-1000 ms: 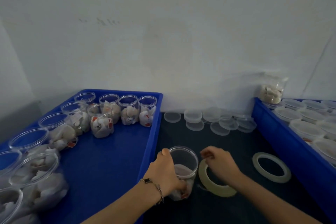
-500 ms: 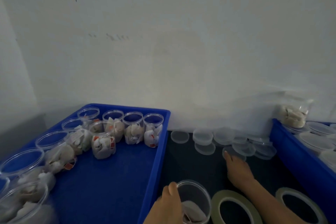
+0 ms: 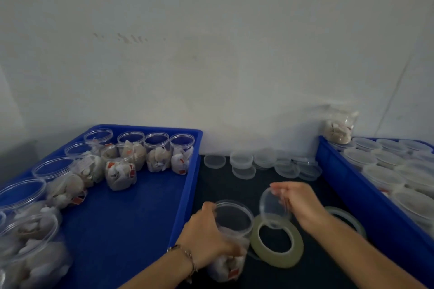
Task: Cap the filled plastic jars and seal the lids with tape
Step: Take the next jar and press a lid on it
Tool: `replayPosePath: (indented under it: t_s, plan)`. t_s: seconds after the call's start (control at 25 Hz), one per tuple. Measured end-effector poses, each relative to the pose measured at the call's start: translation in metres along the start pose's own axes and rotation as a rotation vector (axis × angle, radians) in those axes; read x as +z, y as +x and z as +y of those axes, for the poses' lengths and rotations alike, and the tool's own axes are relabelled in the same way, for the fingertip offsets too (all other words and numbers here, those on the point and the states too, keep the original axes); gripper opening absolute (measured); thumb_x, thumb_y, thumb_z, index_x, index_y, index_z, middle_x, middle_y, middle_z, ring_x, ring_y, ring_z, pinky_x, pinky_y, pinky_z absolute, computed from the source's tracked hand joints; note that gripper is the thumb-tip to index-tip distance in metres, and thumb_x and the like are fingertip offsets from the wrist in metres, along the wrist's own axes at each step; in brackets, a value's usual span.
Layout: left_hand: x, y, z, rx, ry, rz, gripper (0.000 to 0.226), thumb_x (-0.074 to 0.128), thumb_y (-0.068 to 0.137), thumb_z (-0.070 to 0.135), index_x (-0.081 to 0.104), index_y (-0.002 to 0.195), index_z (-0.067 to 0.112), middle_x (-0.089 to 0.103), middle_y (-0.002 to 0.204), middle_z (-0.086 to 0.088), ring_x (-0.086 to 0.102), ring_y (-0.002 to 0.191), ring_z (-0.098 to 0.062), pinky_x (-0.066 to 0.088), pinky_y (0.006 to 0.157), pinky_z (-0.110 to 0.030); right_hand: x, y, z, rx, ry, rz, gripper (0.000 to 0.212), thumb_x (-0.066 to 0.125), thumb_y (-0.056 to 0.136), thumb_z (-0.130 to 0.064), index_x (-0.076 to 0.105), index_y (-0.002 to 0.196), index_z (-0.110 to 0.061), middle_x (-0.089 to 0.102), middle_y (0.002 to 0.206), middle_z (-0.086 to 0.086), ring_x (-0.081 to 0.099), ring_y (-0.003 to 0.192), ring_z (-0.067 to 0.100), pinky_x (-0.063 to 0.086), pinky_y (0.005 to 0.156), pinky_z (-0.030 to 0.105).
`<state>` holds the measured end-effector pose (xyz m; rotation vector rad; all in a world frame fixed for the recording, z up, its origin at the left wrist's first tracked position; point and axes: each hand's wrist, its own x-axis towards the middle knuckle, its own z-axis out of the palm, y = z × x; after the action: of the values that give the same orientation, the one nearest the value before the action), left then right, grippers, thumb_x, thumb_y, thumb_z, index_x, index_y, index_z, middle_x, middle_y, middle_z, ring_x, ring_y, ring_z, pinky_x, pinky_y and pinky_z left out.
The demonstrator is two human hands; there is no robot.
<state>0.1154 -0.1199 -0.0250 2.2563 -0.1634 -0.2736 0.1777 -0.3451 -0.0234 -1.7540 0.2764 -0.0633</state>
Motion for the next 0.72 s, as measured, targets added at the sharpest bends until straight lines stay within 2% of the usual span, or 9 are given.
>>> replayPosePath:
  t_s: [0.08,0.16,0.24,0.32,0.36,0.44,0.56,0.64,0.72]
  plan:
    - [0.001,-0.004,0.0,0.098,-0.058,0.078,0.073,0.079,0.038,0.062,0.038,0.095,0.043,0.047,0.101,0.025,0.049,0.09,0.009,0.04,0.062,-0.003,-0.007,-0.025,-0.028,0.122,0.357,-0.112,0.013,0.056,0.088,0.001,0.068,0.093,-0.003,0.07,0.093,0.011,0.065,0.08,0.015,0.054,0.062,0.024]
    - [0.001,-0.005,0.0,0.179,-0.087,0.158,0.073,0.078,0.036,0.066,0.042,0.097,0.048,0.051,0.106,0.024,0.051,0.095,0.009,0.041,0.067,-0.003,-0.011,-0.045,-0.047,0.068,0.471,-0.132,0.012,0.067,0.082,-0.005,0.067,0.094,-0.004,0.071,0.081,0.006,0.065,0.071,0.011,0.054,0.059,0.021]
    - [0.001,-0.006,-0.002,0.213,-0.09,0.192,0.075,0.078,0.036,0.067,0.044,0.1,0.047,0.053,0.109,0.022,0.053,0.098,0.007,0.046,0.077,-0.011,-0.014,-0.055,-0.054,0.057,0.63,-0.157,0.015,0.066,0.081,-0.002,0.064,0.096,-0.004,0.072,0.08,0.007,0.066,0.068,0.011,0.057,0.062,0.023]
    - [0.002,-0.009,-0.001,0.214,-0.108,0.174,0.077,0.081,0.037,0.063,0.044,0.103,0.046,0.052,0.111,0.02,0.054,0.1,0.003,0.049,0.083,-0.017,-0.011,-0.065,-0.054,0.137,0.742,-0.191,0.018,0.06,0.085,0.002,0.062,0.102,0.001,0.072,0.091,0.015,0.068,0.073,0.016,0.056,0.073,0.025]
    - [0.003,-0.012,-0.001,0.227,-0.103,0.163,0.079,0.082,0.038,0.06,0.043,0.106,0.046,0.049,0.113,0.019,0.052,0.102,0.003,0.047,0.084,-0.016,-0.006,-0.069,-0.051,0.149,0.706,-0.187,0.018,0.058,0.087,0.003,0.062,0.105,0.002,0.07,0.097,0.018,0.069,0.076,0.018,0.055,0.076,0.026]
    - [0.004,-0.014,0.001,0.291,-0.054,0.162,0.082,0.082,0.045,0.056,0.041,0.115,0.045,0.044,0.117,0.02,0.043,0.107,0.005,0.04,0.082,-0.01,0.004,-0.077,-0.039,0.065,0.351,-0.169,0.019,0.053,0.091,0.002,0.067,0.102,-0.004,0.069,0.103,0.018,0.068,0.086,0.021,0.056,0.08,0.03]
    - [0.001,-0.02,0.002,0.338,-0.078,0.115,0.082,0.081,0.05,0.053,0.041,0.121,0.044,0.045,0.119,0.021,0.04,0.111,0.005,0.039,0.088,-0.013,0.021,-0.091,-0.033,-0.112,-0.042,-0.191,0.03,0.051,0.094,-0.01,0.077,0.089,-0.025,0.073,0.097,-0.005,0.065,0.098,0.015,0.049,0.095,0.037]
    - [-0.001,-0.024,0.005,0.307,-0.154,0.056,0.077,0.079,0.047,0.054,0.044,0.114,0.044,0.052,0.115,0.018,0.048,0.108,0.001,0.045,0.091,-0.02,0.028,-0.099,-0.033,-0.191,-0.129,-0.299,0.02,0.057,0.089,-0.044,0.074,0.091,-0.034,0.072,0.093,-0.016,0.066,0.092,0.003,0.051,0.084,0.021]
    - [-0.005,-0.027,0.008,0.263,-0.266,0.025,0.073,0.079,0.044,0.053,0.048,0.109,0.041,0.061,0.107,0.015,0.059,0.099,0.001,0.05,0.083,-0.018,0.032,-0.104,-0.033,-0.365,-0.306,-0.389,0.043,0.058,0.067,-0.074,0.062,0.098,-0.045,0.065,0.096,-0.029,0.061,0.091,-0.01,0.048,0.07,0.007]
